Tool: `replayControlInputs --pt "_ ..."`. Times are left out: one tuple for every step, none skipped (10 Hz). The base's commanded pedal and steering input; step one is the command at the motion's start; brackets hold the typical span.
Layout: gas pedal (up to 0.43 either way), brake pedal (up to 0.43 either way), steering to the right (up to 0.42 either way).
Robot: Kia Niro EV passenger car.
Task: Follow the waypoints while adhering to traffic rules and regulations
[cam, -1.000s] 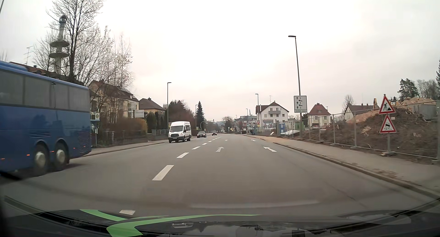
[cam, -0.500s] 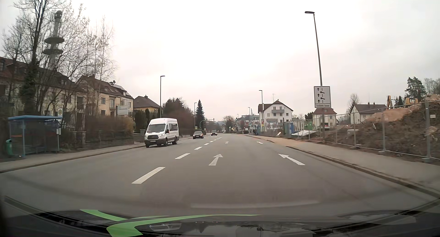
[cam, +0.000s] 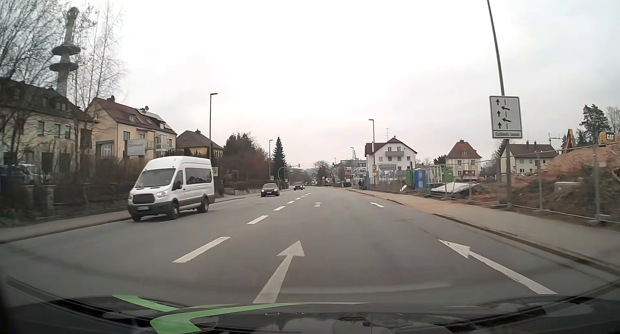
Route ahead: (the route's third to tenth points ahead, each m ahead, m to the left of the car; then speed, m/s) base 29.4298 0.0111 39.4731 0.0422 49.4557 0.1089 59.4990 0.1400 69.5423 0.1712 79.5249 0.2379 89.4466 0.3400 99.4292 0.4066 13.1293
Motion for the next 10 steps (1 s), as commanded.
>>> replayControlInputs --pt "0.047 0.000 0.004" --pt "0.047 0.000 0.004" --pt "0.047 0.000 0.004" --pt "0.047 0.000 0.004" --pt "0.047 0.000 0.004" --pt "0.047 0.000 0.004" --pt "0.047 0.000 0.004" --pt "0.047 0.000 0.004" --pt "0.047 0.000 0.004" --pt "0.047 0.000 0.004"
